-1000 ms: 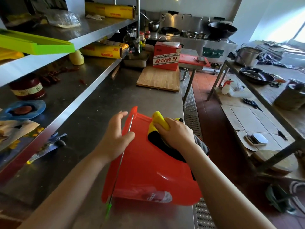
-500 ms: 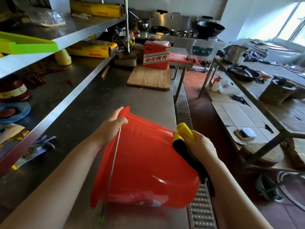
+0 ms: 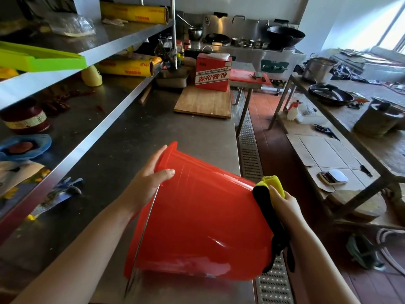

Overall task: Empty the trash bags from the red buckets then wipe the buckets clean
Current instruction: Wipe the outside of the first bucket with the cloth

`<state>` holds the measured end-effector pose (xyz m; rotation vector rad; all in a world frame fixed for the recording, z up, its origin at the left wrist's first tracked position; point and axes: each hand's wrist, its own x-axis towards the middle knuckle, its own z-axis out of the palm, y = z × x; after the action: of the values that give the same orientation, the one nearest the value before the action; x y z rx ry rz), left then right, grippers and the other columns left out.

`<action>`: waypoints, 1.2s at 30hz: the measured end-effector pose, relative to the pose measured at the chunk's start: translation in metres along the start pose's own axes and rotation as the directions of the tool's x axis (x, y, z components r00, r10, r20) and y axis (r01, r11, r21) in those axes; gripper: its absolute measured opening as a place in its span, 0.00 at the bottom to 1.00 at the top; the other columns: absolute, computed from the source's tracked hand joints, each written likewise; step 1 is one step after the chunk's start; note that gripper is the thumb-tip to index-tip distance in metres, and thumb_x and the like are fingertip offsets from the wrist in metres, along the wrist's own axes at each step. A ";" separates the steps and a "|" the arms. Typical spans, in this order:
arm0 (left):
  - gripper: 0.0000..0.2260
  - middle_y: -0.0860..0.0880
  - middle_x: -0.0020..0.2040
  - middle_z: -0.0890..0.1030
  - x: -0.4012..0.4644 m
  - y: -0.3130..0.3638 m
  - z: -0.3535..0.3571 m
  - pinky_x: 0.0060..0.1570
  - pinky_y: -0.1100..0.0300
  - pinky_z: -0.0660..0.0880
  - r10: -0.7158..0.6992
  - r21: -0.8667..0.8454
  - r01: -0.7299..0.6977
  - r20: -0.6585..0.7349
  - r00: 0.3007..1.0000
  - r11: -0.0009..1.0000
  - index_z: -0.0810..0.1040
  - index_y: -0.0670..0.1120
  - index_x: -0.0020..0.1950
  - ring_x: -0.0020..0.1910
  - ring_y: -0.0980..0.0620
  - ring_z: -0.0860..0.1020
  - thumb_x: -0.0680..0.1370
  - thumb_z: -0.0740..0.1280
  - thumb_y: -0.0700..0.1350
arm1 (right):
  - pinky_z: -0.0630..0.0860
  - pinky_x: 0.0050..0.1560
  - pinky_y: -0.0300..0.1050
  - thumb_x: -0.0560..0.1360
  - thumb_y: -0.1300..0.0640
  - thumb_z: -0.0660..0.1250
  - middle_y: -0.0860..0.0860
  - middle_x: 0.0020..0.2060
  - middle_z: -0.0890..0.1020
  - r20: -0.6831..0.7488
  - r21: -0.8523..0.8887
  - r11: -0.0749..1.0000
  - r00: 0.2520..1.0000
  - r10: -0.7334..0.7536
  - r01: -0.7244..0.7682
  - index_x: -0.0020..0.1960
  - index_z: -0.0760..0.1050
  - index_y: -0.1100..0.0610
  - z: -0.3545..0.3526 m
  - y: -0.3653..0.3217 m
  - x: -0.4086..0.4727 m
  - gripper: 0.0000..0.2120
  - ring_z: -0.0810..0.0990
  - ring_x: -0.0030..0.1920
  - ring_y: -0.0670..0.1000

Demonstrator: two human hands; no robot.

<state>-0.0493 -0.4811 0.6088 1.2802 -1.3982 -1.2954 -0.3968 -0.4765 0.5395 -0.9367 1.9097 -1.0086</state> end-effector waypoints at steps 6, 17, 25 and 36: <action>0.35 0.59 0.74 0.68 -0.012 -0.012 0.013 0.71 0.42 0.67 0.166 0.086 -0.167 0.016 0.986 0.982 0.57 0.64 0.78 0.71 0.56 0.70 0.72 0.65 0.56 | 0.77 0.53 0.54 0.76 0.35 0.59 0.51 0.44 0.82 -0.104 -0.369 0.921 0.980 -0.171 0.122 0.51 0.76 0.48 0.001 -0.011 -0.003 0.19 0.80 0.48 0.57; 0.32 0.58 0.76 0.65 -0.017 -0.028 0.013 0.71 0.40 0.65 0.207 0.023 -0.207 0.031 0.978 0.978 0.56 0.66 0.77 0.73 0.55 0.67 0.75 0.64 0.56 | 0.70 0.59 0.53 0.79 0.36 0.51 0.48 0.56 0.81 0.024 -0.750 0.529 0.815 -0.580 0.398 0.55 0.75 0.50 0.070 -0.061 -0.036 0.22 0.77 0.58 0.55; 0.28 0.66 0.75 0.63 -0.016 -0.029 0.012 0.74 0.50 0.62 0.220 0.024 -0.220 0.009 0.975 0.975 0.58 0.66 0.76 0.74 0.64 0.63 0.76 0.60 0.62 | 0.67 0.66 0.55 0.80 0.36 0.50 0.49 0.64 0.77 0.201 -0.692 0.433 0.730 -0.653 0.577 0.67 0.72 0.49 0.139 -0.114 -0.072 0.25 0.75 0.63 0.56; 0.23 0.73 0.70 0.66 -0.013 -0.031 0.030 0.65 0.64 0.70 0.213 -0.058 -0.213 -0.005 0.977 0.975 0.58 0.66 0.76 0.69 0.68 0.68 0.82 0.59 0.53 | 0.70 0.61 0.51 0.78 0.34 0.53 0.45 0.61 0.79 0.221 -0.639 0.427 0.684 -0.695 0.640 0.64 0.73 0.46 0.116 -0.102 -0.053 0.24 0.76 0.62 0.52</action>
<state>-0.0718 -0.4619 0.5748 1.0597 -1.4452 -1.1815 -0.2481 -0.5101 0.5976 -2.2836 2.0157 -0.7169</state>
